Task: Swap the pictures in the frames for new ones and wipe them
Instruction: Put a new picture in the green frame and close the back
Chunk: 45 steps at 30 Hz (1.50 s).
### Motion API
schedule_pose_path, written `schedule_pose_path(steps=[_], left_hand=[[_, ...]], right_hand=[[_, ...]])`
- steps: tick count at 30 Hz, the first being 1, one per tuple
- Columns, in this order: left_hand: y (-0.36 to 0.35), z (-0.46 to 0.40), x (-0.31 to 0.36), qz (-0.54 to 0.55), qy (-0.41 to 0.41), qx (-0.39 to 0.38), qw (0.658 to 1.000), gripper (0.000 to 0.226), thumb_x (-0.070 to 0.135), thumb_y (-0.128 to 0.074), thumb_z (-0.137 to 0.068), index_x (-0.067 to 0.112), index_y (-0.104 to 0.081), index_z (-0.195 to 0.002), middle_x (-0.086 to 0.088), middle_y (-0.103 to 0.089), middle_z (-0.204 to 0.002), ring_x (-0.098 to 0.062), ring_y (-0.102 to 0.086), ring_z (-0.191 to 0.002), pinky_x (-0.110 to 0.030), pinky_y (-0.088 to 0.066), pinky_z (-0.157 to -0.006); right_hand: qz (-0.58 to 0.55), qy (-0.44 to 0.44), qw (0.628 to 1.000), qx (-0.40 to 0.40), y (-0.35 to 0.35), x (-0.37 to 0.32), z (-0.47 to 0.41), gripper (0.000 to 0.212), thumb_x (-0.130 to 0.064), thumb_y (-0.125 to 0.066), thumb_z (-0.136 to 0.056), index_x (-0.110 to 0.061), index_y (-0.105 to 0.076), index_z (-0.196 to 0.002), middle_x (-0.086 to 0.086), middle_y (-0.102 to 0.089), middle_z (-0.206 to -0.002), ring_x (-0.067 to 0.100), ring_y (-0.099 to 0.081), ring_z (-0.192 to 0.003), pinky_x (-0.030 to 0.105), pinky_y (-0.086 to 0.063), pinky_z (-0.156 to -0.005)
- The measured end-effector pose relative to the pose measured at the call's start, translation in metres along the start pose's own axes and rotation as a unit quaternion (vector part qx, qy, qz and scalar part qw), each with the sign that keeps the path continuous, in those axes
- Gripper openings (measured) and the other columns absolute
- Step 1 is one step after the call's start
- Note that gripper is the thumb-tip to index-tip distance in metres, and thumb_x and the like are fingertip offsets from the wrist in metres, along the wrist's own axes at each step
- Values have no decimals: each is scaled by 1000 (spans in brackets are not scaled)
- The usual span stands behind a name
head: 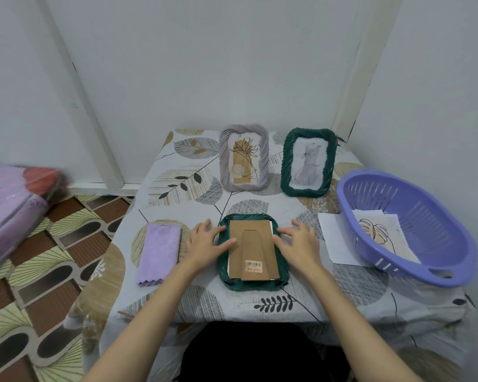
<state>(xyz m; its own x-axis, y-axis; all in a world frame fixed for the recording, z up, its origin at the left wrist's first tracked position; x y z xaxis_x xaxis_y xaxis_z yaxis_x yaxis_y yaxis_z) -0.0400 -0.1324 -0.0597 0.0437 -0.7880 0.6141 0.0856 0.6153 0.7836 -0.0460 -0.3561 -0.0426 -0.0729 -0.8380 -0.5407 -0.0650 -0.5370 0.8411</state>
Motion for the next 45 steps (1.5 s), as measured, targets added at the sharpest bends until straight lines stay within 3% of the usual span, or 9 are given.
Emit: schedule_pose_path(steps=[9, 18, 32, 36, 39, 42, 45], left_hand=[[-5, -10, 0, -1, 17, -2, 1000, 60, 51, -63, -79, 35, -45, -134, -3, -12, -157, -24, 0, -143, -43, -3, -113], [-3, -9, -4, 9, 11, 4, 1000, 57, 51, -65, -78, 40, -47, -131, -4, -15, -156, -25, -4, -142, -42, -6, -112], [-1, -8, 0, -29, 3, -10, 1000, 54, 56, -59, -80, 48, -43, -130, -3, -14, -156, -27, -6, -141, -42, -8, -112], [1, -3, 0, 4, -29, -44, 999, 62, 57, -63, -76, 46, -41, -133, -4, -12, -156, -26, -5, -142, -43, -7, -114], [2, 5, 0, 8, -69, -98, 993, 78, 57, -72, -66, 44, -37, -135, -3, -8, -157, -24, 0, -144, -44, -6, -116], [-3, 14, 0, -18, -75, -140, 987, 82, 46, -76, -66, 45, -34, -136, 1, -1, -157, -21, 8, -144, -46, -3, -117], [-6, 18, 0, -29, -67, -149, 986, 86, 43, -79, -66, 44, -31, -138, 0, 0, -158, -22, 9, -144, -45, -2, -117]], right_hand=[[8, 22, 1000, 2, -19, -3, -18, 40, -42, -52, -91, -25, -56, -127, 4, -22, -154, 24, -16, -140, 40, -19, -110], [5, 33, 999, -22, -22, 0, -25, 40, -45, -55, -88, -32, -55, -127, -5, -35, -148, 19, -21, -137, 38, -17, -108], [-6, 41, 999, -13, -20, 1, -25, 40, -46, -56, -87, -37, -54, -126, -2, -42, -142, 18, -29, -132, 36, -19, -104], [-43, 65, 995, -61, -15, -2, -19, 44, -42, -59, -86, -35, -51, -129, 2, -39, -144, 19, -26, -135, 37, -19, -107], [-111, 92, 979, -146, -10, -1, -6, 51, -37, -67, -81, -35, -51, -129, 4, -31, -149, 18, -18, -139, 40, -16, -112], [-85, 99, 966, -223, -12, 3, 5, 62, -37, -75, -74, -34, -49, -131, 4, -22, -153, 19, -12, -142, 41, -12, -115], [-67, 105, 962, -242, -14, 4, 10, 72, -34, -78, -71, -33, -45, -135, 8, -17, -155, 22, -8, -144, 42, -10, -117]])
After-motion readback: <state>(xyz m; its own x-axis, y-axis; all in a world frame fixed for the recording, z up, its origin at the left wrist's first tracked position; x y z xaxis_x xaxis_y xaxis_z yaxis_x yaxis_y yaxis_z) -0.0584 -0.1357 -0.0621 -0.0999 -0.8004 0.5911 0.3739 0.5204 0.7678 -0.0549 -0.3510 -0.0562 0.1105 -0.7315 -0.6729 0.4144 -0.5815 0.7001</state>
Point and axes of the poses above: each hand's wrist, its own z-axis away from the middle knuckle, its own y-axis out of the back of the hand, x = y × z, the point moved 7 cm from there along -z, towards the middle knuckle
